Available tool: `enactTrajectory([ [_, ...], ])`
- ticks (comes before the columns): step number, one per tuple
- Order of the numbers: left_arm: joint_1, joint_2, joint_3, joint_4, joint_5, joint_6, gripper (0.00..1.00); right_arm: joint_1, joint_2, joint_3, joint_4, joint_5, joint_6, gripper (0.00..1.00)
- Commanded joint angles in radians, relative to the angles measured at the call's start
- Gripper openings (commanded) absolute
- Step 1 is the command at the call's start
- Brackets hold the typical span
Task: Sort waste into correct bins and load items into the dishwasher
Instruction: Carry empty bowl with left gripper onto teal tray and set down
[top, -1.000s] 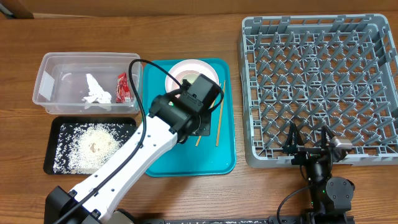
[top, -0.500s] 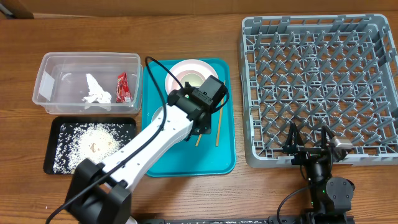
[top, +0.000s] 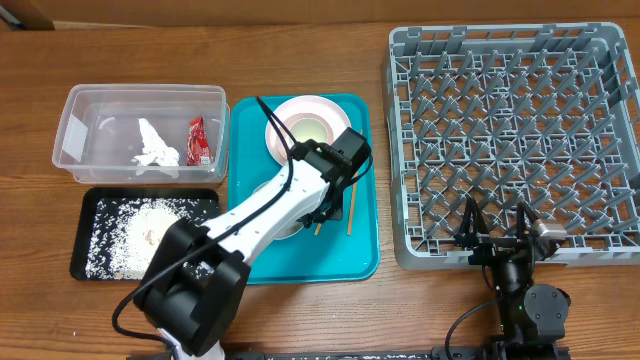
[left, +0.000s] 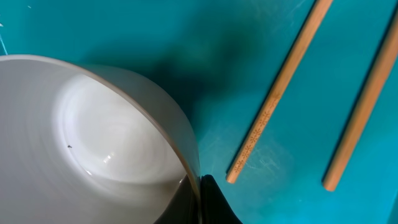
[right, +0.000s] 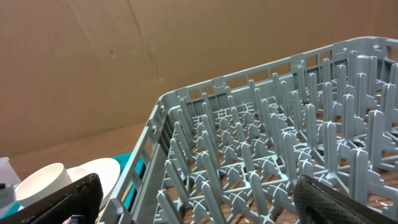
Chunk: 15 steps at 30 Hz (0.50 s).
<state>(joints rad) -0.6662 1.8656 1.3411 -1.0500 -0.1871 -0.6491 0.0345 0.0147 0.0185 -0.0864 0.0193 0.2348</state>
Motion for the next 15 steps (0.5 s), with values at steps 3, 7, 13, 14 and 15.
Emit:
enactTrajectory([
  [3, 0.0, 0.016, -0.004, 0.0, 0.005, -0.013, 0.04, 0.005, -0.01, -0.01, 0.006, 0.011, -0.007, 1.0],
  [7, 0.0, 0.016, -0.004, 0.0, 0.005, -0.009, 0.15, 0.005, -0.01, -0.01, 0.006, 0.011, -0.007, 1.0],
  [13, 0.0, 0.016, -0.004, -0.001, 0.005, -0.009, 0.23, 0.005, -0.01, -0.01, 0.006, 0.012, -0.007, 1.0],
  [14, 0.0, 0.016, -0.004, -0.002, 0.005, -0.009, 0.23, 0.005, -0.01, -0.01, 0.006, 0.012, -0.007, 1.0],
  [15, 0.0, 0.016, -0.004, -0.004, 0.005, -0.009, 0.23, 0.005, -0.01, -0.01, 0.006, 0.012, -0.007, 1.0],
])
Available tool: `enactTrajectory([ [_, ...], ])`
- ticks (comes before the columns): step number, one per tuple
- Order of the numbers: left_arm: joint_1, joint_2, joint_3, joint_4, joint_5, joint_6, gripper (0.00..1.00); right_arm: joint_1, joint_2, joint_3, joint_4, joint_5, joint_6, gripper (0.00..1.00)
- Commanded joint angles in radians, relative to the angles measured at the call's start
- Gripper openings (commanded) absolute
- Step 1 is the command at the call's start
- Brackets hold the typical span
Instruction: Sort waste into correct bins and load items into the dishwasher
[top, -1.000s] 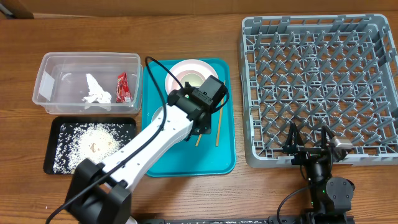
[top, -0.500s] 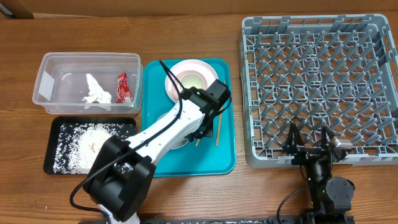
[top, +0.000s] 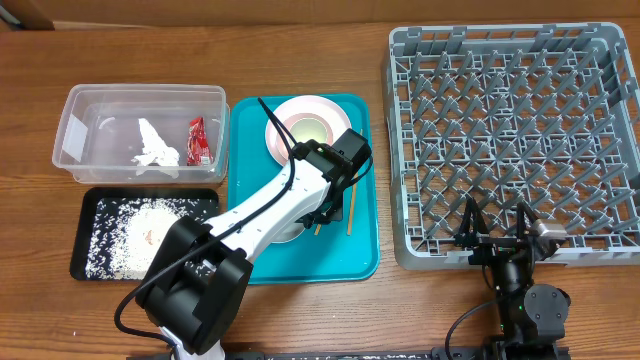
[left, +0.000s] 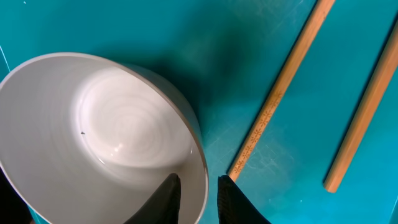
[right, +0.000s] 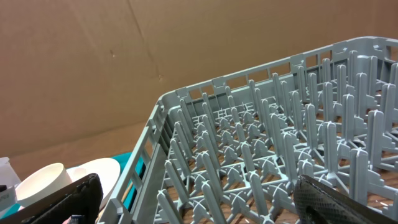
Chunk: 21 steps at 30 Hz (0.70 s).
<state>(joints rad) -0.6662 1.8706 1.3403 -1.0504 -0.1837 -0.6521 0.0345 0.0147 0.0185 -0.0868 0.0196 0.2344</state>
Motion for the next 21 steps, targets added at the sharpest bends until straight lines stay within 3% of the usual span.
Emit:
enactTrajectory([
  [1, 0.0, 0.011, -0.003, -0.005, 0.001, -0.006, 0.22, 0.005, -0.01, -0.01, 0.007, 0.011, -0.006, 1.0],
  [7, 0.018, 0.011, 0.021, -0.003, 0.138, 0.044, 0.22, 0.005, -0.01, -0.01, 0.007, 0.011, -0.006, 1.0],
  [11, 0.066, 0.011, 0.092, -0.027, 0.276, 0.142, 0.12, 0.005, -0.01, -0.01, 0.007, 0.011, -0.006, 1.0],
  [21, 0.232, 0.011, 0.26, -0.095, 0.478, 0.171, 0.16, 0.005, -0.01, -0.01, 0.007, 0.011, -0.006, 1.0],
])
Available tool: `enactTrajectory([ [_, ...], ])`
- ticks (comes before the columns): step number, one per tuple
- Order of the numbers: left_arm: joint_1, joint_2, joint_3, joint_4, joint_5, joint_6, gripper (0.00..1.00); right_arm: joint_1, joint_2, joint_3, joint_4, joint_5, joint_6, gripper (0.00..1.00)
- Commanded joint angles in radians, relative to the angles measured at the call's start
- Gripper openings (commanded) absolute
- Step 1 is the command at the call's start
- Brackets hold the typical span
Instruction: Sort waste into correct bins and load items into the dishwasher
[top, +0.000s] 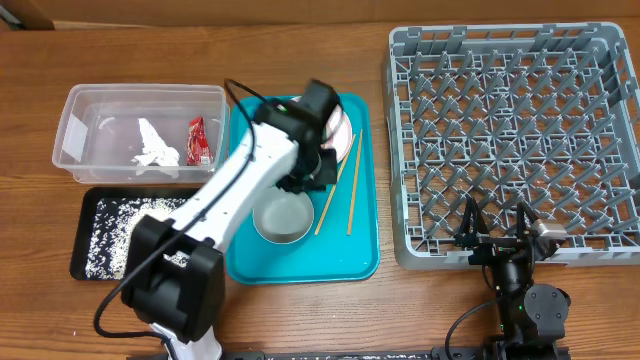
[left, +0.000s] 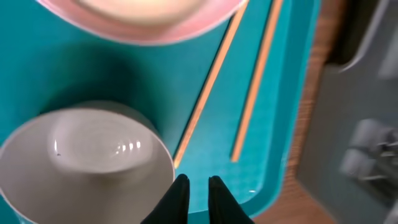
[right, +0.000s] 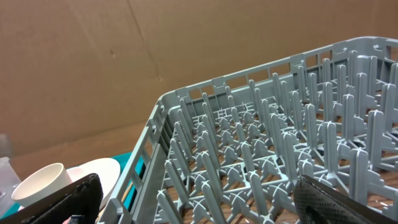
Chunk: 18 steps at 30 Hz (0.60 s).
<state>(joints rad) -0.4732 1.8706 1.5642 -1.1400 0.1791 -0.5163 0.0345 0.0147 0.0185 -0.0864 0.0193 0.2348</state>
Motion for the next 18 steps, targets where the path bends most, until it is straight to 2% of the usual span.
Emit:
enactTrajectory([
  [1, 0.051, 0.011, 0.036, 0.0, 0.123, 0.04, 0.17, 0.005, -0.01, -0.01, 0.007, 0.012, -0.007, 1.0],
  [5, 0.093, 0.011, 0.035, 0.013, 0.126, 0.042, 0.19, 0.005, -0.01, -0.01, 0.023, 0.012, -0.007, 1.0],
  [13, 0.127, 0.011, 0.035, 0.088, 0.127, -0.031, 0.52, 0.005, -0.01, -0.01, 0.008, -0.079, 0.082, 1.0],
  [15, 0.127, 0.011, 0.035, 0.113, 0.127, -0.031, 0.55, 0.005, -0.01, -0.01, 0.012, -0.128, 0.142, 1.0],
  [18, 0.127, 0.011, 0.035, 0.125, 0.125, -0.043, 0.57, 0.005, -0.01, -0.01, 0.019, -0.232, 0.148, 1.0],
])
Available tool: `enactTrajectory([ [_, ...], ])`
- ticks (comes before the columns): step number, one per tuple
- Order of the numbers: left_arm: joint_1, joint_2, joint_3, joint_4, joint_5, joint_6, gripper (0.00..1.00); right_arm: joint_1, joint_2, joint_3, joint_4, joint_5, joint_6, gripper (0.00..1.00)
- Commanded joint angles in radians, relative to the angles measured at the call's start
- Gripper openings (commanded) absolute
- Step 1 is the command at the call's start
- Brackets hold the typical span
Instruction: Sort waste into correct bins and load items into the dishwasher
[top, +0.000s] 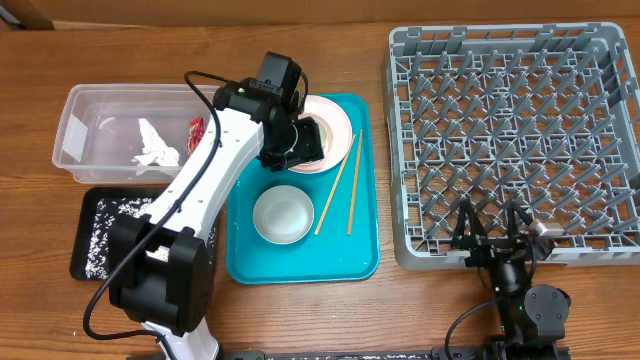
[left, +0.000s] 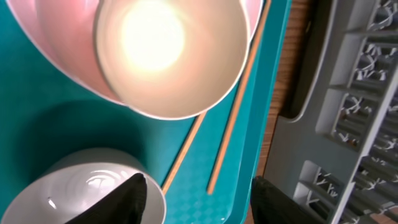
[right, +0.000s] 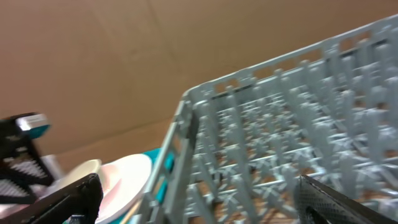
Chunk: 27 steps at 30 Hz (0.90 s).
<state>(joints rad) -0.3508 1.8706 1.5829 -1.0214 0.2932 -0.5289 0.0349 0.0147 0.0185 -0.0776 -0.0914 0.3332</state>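
Note:
My left gripper (top: 296, 142) hangs open and empty over the back of the teal tray (top: 365, 258), above a cream cup (left: 168, 50) standing on a pink plate (top: 338, 122). In the left wrist view its dark fingers (left: 134, 198) flank the tray floor, and the left gripper (left: 202, 200) holds nothing. A white bowl (top: 282, 215) sits upright in the tray's middle, with two wooden chopsticks (top: 330, 196) lying beside it. My right gripper (top: 497, 240) stands open at the near edge of the grey dish rack (top: 510, 130), which holds no dishes.
A clear bin (top: 75, 105) at the left holds a crumpled tissue (top: 153, 145) and a red wrapper (top: 196, 135). In front of it a black tray (top: 85, 255) carries spilled rice. The right wrist view is blurred, showing the rack (right: 267, 118) and the plate's edge.
My left gripper has moved from above the bowl and chopsticks to the back of the tray over the cup, and its jaws have gone from nearly closed to wide open. The right wrist view has shifted and blurred.
My left gripper was first low in the tray with its fingers at the white bowl's rim. Then the fingers stood narrowly on either side of that rim. Later it was higher, jaws close together, the bowl left on the tray. Now it is open over the cup.

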Motion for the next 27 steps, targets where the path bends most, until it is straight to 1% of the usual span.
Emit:
enactTrajectory([
  [1, 0.005, 0.011, 0.017, 0.009, 0.011, -0.039, 0.56, 0.005, -0.01, -0.01, 0.014, -0.151, 0.05, 1.0],
  [3, 0.005, 0.011, 0.017, 0.024, 0.01, -0.048, 0.56, 0.005, -0.008, -0.003, 0.01, -0.201, 0.055, 1.0],
  [8, 0.015, 0.011, 0.017, 0.051, 0.011, -0.061, 0.56, 0.005, 0.012, 0.066, -0.055, -0.206, 0.063, 1.0],
  [13, 0.04, 0.011, 0.017, 0.053, 0.011, -0.081, 0.57, 0.005, 0.109, 0.228, -0.125, -0.207, 0.056, 1.0],
  [17, 0.073, 0.011, 0.017, 0.05, 0.011, -0.08, 0.57, 0.005, 0.288, 0.442, -0.243, -0.227, -0.018, 1.0],
  [21, 0.112, 0.011, 0.017, 0.041, 0.011, -0.08, 0.57, 0.005, 0.5, 0.687, -0.445, -0.238, -0.077, 1.0],
  [23, 0.142, 0.011, 0.017, 0.04, 0.012, -0.08, 0.57, 0.005, 0.606, 0.804, -0.552, -0.259, -0.083, 1.0],
  [25, 0.189, 0.011, 0.017, 0.04, 0.025, -0.08, 0.56, 0.005, 0.741, 0.94, -0.672, -0.315, -0.083, 1.0],
  [27, 0.228, 0.011, 0.017, 0.042, 0.061, -0.077, 0.56, 0.005, 0.819, 1.003, -0.703, -0.404, -0.066, 1.0],
])
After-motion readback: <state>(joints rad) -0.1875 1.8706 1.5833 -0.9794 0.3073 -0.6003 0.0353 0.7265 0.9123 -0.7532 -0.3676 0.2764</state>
